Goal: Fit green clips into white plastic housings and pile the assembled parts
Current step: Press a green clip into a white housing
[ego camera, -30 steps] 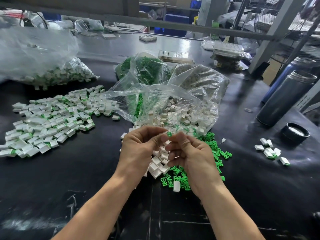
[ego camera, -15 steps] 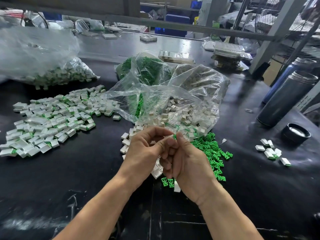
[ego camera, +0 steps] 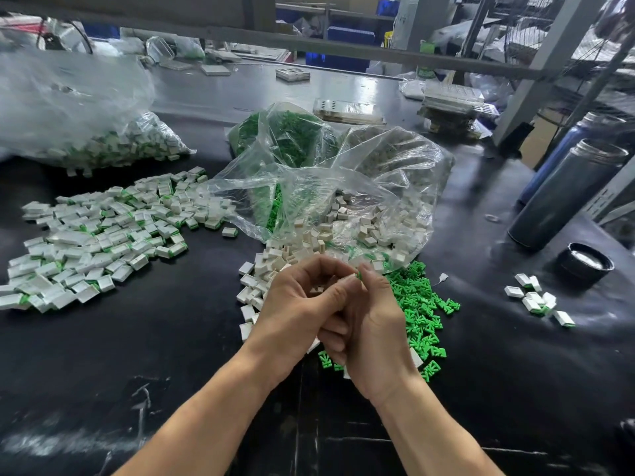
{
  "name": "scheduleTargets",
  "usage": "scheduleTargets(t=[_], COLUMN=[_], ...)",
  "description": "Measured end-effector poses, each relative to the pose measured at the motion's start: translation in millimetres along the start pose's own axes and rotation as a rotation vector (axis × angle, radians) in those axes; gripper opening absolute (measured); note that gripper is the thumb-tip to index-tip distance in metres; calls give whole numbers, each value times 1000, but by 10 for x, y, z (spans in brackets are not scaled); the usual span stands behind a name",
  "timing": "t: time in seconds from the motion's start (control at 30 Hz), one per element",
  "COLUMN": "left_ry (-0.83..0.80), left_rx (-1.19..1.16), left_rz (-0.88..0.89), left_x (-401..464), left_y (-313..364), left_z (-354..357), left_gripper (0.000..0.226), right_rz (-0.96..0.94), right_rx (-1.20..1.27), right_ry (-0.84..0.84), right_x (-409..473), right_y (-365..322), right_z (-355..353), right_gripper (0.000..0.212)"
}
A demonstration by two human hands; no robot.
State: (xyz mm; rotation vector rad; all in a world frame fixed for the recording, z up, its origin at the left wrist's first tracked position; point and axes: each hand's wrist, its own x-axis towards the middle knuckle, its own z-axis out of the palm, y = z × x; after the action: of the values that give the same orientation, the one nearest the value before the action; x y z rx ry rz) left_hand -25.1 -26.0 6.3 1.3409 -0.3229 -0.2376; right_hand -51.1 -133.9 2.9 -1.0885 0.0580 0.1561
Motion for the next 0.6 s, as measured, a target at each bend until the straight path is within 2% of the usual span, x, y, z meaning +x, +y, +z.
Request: scheduleTargets(t=[0.17,0.27,0.4,0.6], left_ry=[-6,-18,1,17], left_rx=[-16,-33,-18,28], left_rz=[-32,-33,1,41], left_x=[-12,-14,-16,-12], left_y=[-15,-18,-36,-43], left_z=[54,59,98,102], left_gripper=[26,23,18,14], right_rz=[-35,-39,-59,-75], right_rx=[90,127,141,65], right_ry=[109,217,331,352], right_x=[-45,-43,-25,-14], right_y=[5,24,50,37], right_z=[61,93,122,104], right_gripper=[64,68,59,65])
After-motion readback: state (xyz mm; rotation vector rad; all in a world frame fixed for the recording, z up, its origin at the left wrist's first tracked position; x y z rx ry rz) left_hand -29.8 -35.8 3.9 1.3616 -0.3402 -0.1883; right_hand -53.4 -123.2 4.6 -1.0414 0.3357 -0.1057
